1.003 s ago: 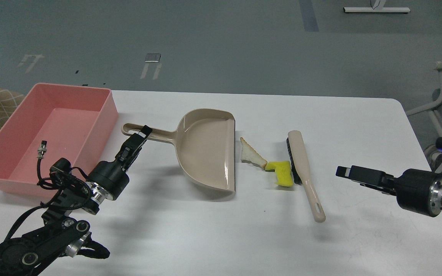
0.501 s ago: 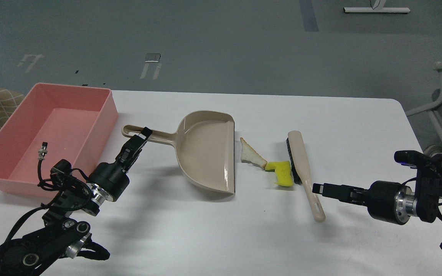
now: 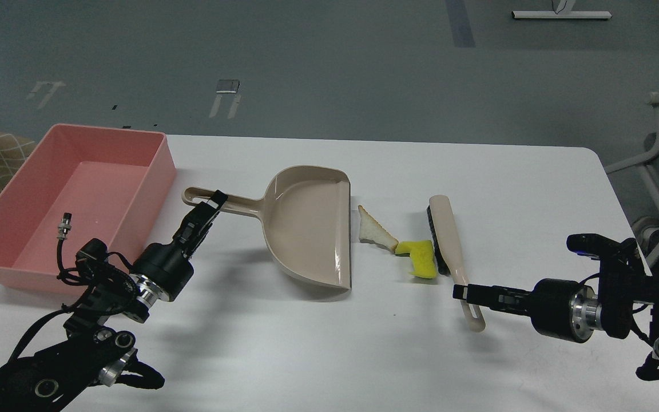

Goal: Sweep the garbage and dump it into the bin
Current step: 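Reach the right gripper to the wooden brush handle and grasp it, then sweep the sponge and paper scrap into the dustpan with the brush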

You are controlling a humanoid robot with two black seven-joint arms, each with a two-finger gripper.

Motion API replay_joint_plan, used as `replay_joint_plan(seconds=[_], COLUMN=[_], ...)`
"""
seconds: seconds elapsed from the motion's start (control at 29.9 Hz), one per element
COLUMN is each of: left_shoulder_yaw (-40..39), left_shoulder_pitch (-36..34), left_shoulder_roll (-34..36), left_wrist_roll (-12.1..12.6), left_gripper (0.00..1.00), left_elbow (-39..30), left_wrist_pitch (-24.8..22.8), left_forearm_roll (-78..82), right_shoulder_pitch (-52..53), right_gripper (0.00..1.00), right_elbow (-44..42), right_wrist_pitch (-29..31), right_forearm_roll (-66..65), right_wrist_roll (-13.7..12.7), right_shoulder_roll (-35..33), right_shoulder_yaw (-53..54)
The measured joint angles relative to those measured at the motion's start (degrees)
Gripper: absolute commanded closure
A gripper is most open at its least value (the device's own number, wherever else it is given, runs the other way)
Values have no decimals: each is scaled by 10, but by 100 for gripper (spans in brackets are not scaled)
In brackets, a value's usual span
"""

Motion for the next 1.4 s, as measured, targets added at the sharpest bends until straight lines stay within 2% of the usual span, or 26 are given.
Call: replay_joint_plan(seconds=[0.4,0.67,0.74,0.84,1.04,1.4], left_shoulder_yaw=[0,0,0,0,0,2], left_shoulder_pitch=[0,1,1,1,1,2], left_shoulder_roll=[1,2,1,1,1,9], left_wrist_roll=[0,0,0,0,-1,-5], left_gripper=[100,100,100,100,100,100], left_elbow=[-3,-4,-5,-5,-5,-5], left_wrist_pitch=[0,0,0,0,0,-1], left_forearm_roll=[1,1,1,1,1,1], right_shoulder_pitch=[-3,-5,-5,-5,-2,4], right_gripper=[46,77,88,93,99,100], right_elbow=[-12,-12,-10,-10,-7,-4], right_wrist_pitch=[0,0,0,0,0,-1], right_forearm_roll=[-6,-10,-10,-9,-6,-6], right_wrist_roll=[-1,-1,-1,-1,-4,-4], right_shoulder_roll=[25,29,29,29,27,-13], right_shoulder_yaw=[-2,-2,-2,-1,0,16])
